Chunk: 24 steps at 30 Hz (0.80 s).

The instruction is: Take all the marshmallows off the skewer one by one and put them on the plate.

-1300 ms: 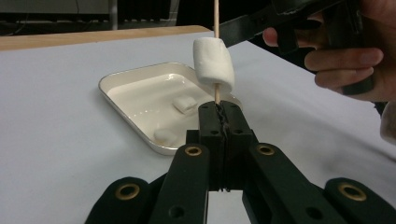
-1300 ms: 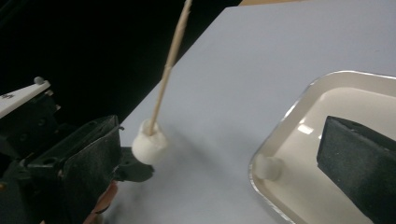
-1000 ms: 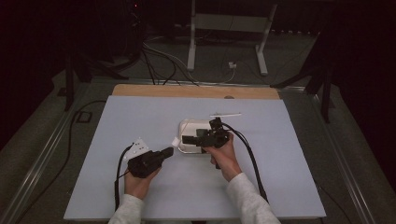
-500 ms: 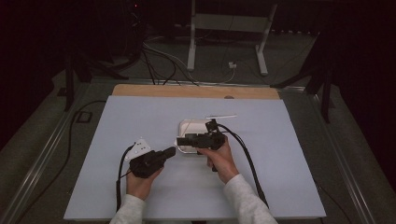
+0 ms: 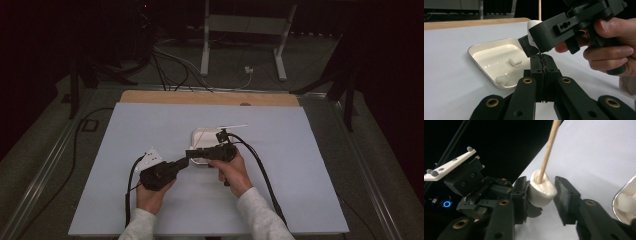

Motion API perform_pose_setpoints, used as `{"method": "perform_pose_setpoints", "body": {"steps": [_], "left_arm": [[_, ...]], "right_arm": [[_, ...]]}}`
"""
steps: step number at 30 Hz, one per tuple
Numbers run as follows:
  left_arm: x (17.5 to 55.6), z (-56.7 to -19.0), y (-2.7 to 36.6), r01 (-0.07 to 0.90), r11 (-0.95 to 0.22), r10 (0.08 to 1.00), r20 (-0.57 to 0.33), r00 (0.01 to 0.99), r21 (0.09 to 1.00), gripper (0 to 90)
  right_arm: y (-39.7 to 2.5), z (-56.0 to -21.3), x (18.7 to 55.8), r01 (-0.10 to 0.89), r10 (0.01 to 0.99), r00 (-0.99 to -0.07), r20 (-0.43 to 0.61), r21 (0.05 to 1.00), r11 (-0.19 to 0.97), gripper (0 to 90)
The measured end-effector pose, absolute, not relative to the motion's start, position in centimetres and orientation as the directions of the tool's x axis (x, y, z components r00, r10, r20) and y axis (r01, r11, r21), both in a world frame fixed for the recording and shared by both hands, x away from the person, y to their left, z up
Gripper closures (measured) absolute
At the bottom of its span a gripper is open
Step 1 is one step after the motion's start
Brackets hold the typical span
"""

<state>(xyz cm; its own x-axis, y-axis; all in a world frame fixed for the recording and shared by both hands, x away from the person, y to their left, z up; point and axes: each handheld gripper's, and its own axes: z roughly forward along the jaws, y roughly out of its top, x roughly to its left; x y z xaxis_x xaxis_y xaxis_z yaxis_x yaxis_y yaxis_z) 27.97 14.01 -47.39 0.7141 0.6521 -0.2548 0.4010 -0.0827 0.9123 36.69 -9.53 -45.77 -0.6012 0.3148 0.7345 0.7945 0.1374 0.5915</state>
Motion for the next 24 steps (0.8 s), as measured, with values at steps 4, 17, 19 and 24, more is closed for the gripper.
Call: {"method": "perform_pose_setpoints", "body": {"steps": [4,17,19,24], "left_arm": [[27.99,-47.46,13.97,0.403,-0.087,0.656,-0.252,0.711,0.911,90.0],[27.74,-47.49,13.65,0.369,-0.152,0.687,-0.17,0.706,0.917,90.0],[27.71,-47.51,13.61,0.367,-0.154,0.688,-0.167,0.707,0.918,90.0],[27.6,-47.49,13.63,0.356,-0.16,0.687,-0.155,0.71,0.921,90.0]], "right_arm": [[-9.46,-45.8,36.66,0.793,0.316,-0.603,0.732,0.592,0.144,71.9],[-9.74,-45.58,36.69,0.796,0.343,-0.596,0.726,0.591,0.13,79.5],[-9.82,-45.55,36.73,0.798,0.343,-0.593,0.728,0.59,0.127,79.7],[-10.02,-45.36,36.75,0.8,0.344,-0.59,0.731,0.587,0.124,79.9]]}}
